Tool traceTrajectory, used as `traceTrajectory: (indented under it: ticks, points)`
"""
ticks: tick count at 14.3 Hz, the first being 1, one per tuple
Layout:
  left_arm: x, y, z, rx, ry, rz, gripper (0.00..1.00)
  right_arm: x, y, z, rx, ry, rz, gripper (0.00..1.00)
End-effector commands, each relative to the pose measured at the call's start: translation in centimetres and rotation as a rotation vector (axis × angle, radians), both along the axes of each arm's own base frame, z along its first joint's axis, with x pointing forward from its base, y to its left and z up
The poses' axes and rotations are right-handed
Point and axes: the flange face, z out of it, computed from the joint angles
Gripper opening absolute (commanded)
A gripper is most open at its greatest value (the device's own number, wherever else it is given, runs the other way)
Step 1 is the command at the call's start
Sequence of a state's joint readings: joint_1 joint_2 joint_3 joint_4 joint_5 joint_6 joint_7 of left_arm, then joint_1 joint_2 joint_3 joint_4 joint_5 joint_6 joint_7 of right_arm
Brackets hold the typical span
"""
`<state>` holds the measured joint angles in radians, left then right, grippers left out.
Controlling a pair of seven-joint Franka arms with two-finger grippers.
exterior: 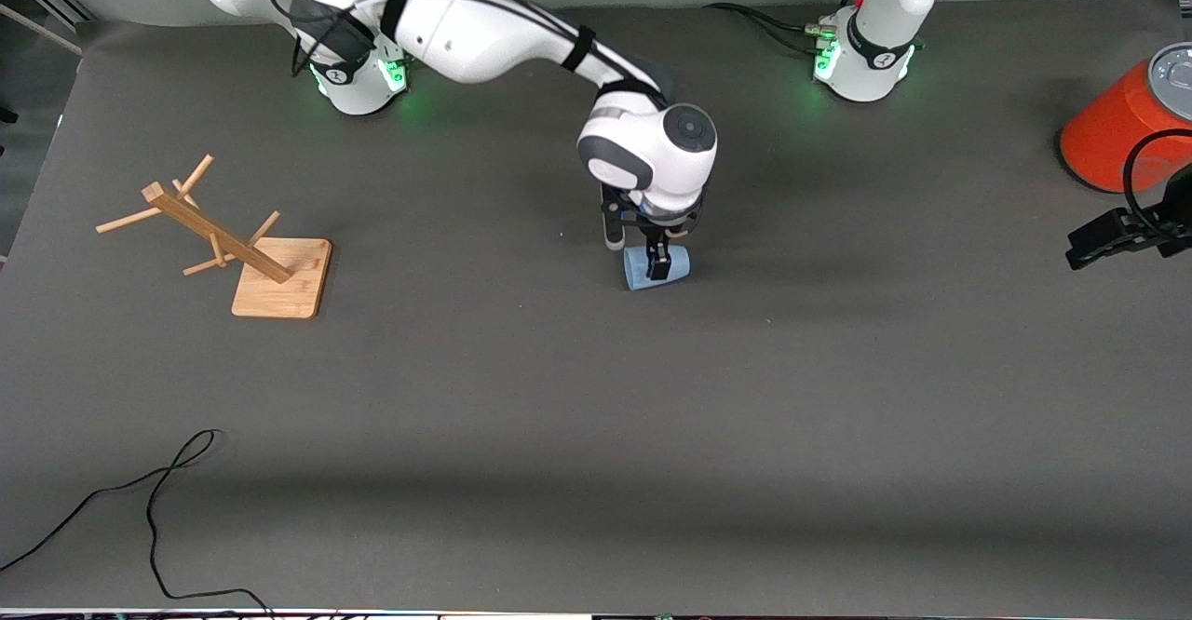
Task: Rotate and upright cup with both arms
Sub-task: 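Open the right gripper, leaving the cup on its side, and withdraw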
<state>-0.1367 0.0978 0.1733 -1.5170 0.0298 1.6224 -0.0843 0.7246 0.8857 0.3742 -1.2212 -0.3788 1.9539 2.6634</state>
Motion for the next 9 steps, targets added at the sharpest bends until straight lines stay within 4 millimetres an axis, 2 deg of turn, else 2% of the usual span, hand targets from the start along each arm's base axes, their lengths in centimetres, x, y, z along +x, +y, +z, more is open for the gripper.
traceTrajectory:
  ticks: [1,3,6,9]
  points:
    - [-0.1,-0.1,-0.6,-0.005,0.022,-0.011,1.00,0.2,-1.7,7.7,0.017,0.071,0.015,1.00]
    - [-0.4,0.3,-0.7,-0.011,0.044,-0.004,1.00,1.8,-4.4,12.5,0.037,0.126,0.048,1.00]
    - [-0.8,0.3,-1.1,-0.059,0.080,0.006,1.00,5.3,-11.0,20.0,0.078,0.196,0.147,1.00]
    - [-1.3,-0.4,-1.4,-0.071,0.123,0.008,1.00,7.4,-17.2,25.0,0.052,0.225,0.275,1.00]
